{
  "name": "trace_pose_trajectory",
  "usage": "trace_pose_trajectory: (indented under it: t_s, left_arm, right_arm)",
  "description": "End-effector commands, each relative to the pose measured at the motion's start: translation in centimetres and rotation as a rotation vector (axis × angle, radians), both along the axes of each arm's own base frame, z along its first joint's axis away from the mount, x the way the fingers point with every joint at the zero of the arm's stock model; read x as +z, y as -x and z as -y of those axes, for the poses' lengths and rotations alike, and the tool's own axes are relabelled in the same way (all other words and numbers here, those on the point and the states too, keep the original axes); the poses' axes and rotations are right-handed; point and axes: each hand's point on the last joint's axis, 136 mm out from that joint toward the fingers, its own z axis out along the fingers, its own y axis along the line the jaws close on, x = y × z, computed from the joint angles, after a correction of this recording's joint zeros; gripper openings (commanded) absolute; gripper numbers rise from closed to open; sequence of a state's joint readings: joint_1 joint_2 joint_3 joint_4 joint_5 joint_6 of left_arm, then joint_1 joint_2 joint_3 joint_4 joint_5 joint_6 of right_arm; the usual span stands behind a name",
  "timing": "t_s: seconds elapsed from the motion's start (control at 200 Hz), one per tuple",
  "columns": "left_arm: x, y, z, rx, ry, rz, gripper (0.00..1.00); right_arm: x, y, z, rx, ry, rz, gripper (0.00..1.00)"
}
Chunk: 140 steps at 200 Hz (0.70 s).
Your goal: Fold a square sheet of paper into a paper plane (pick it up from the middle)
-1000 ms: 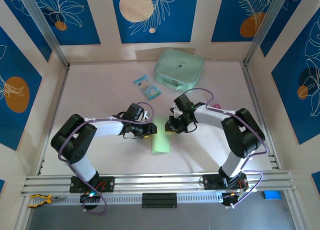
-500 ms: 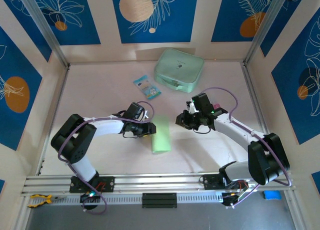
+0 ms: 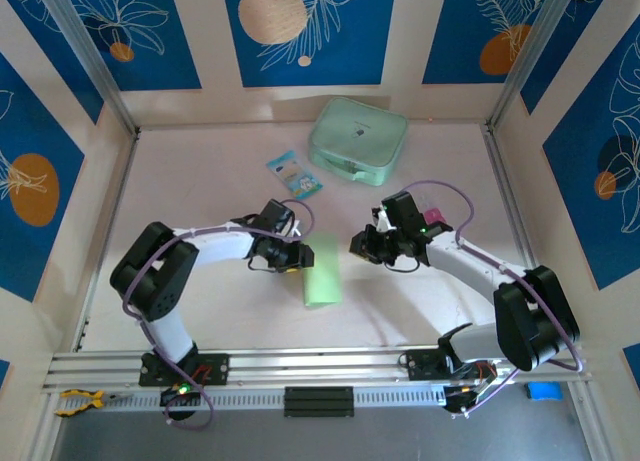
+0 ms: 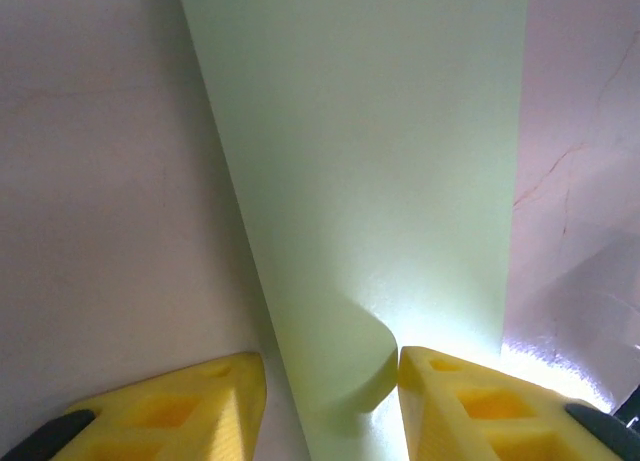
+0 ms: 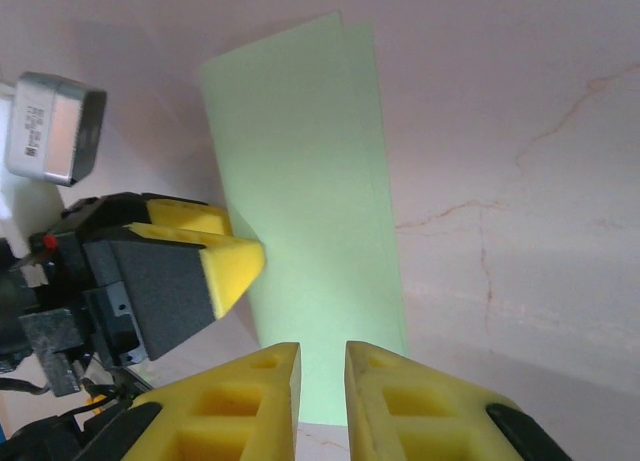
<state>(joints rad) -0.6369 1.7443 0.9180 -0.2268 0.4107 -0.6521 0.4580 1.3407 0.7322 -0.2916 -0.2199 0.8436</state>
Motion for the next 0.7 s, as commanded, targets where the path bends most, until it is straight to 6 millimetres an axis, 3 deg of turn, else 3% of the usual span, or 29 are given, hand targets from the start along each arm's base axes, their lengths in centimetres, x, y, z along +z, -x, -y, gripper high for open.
trace_pose_trajectory:
  t_s: [0.0,0.695]
  left_arm:
    - [-1.4,0.1,-0.5,-0.043,-0.069,-0.005,0.43]
    - [-2.6,-0.2,-1.1,-0.062,-0.196,-0.023,0.46]
  right_arm:
    - [-0.7,0.2,0.0,-0.008,0.002,-0.016,0.21]
    - [-2.2,0.7,0.3,-0.019,0.013,-0.05,0.21]
